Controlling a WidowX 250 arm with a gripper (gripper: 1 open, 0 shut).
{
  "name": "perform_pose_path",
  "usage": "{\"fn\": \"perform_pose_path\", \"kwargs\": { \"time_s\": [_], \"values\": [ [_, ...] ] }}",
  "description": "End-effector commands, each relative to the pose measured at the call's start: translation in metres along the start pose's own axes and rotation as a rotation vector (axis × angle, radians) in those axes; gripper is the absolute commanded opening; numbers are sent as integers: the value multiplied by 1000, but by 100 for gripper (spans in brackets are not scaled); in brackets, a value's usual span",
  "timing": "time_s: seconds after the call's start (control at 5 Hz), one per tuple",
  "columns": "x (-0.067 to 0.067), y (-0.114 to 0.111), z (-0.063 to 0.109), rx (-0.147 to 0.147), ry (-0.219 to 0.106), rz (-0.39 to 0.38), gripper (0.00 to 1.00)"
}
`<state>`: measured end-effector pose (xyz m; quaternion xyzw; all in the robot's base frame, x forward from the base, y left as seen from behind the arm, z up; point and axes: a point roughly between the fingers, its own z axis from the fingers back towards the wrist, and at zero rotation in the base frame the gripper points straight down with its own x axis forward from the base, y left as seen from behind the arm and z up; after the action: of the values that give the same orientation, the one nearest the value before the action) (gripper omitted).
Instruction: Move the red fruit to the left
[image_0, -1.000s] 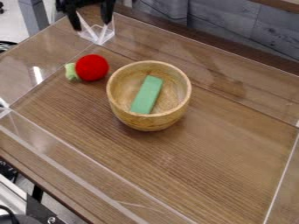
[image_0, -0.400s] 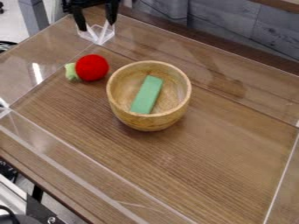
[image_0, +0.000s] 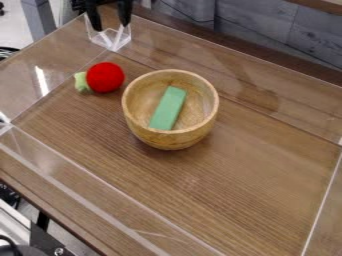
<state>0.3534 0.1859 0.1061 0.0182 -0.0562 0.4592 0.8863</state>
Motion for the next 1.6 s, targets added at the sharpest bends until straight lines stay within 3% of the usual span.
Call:
{"fn": "perform_pose_path", "kwargs": {
  "time_s": [0.0, 0.2, 0.4, 0.8, 1.2, 1.4],
  "values": [
    [12, 0, 16, -27, -55, -47, 100],
    [15, 1, 11, -26, -55, -96, 0],
    [19, 4, -1, -18, -53, -94, 100],
    [25, 12, -21, -10, -46, -86, 100],
    [13, 13, -41, -21, -35, -101, 100],
    [13, 17, -40, -39, -27, -103, 100]
  ]
}}
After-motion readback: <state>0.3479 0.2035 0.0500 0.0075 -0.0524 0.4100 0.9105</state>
